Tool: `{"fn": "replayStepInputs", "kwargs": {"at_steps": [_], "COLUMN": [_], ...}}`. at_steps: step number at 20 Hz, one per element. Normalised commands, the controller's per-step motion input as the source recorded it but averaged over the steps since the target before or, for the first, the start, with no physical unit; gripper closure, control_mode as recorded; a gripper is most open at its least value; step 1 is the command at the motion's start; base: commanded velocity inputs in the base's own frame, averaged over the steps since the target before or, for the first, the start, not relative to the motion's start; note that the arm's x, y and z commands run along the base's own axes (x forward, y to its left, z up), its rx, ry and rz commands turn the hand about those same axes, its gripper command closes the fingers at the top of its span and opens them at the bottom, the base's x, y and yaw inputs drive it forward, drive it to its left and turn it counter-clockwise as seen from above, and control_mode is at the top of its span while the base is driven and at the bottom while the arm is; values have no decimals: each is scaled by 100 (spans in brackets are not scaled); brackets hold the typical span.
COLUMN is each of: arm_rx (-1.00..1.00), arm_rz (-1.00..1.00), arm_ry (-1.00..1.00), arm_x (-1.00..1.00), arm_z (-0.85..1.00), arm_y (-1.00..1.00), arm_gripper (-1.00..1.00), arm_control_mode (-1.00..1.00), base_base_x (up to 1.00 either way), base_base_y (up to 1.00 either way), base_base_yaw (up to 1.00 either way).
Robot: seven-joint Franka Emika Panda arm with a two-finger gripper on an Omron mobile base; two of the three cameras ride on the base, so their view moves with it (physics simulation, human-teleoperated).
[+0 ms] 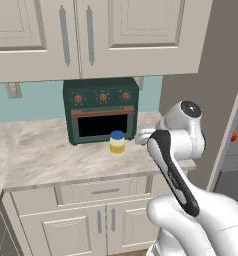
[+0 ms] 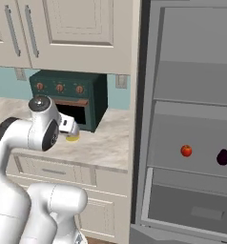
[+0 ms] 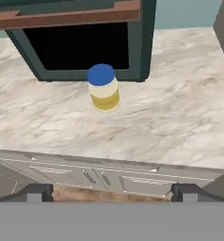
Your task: Place the mayonnaise and mayonnaise from the counter to the top shelf of the fridge. If the existing items in the fridge are on the top shelf, move them to other shelves.
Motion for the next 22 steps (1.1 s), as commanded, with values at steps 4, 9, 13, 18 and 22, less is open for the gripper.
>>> {"fn": "replayStepInputs", "kwargs": {"at_steps": [4,9,13,18,22], "arm_rx": [3,-5,-10,-9,-4], "arm_rz": [17,7,0,0,0], "arm_ry": [8,7,5,5,5], "arm_x": [79,75,77,64,42], "arm_z": [-50,-24,-10,-8,-29], "arm_y": [10,19,43,24,6], "arm_gripper": [-100,-100,-100,-100,-100], "arm_control_mode": [-100,-100,-100,-100,-100], "base_base_x": [0,0,0,0,0], "base_base_y": [0,0,0,0,0], "base_base_yaw": [0,0,0,0,0]}}
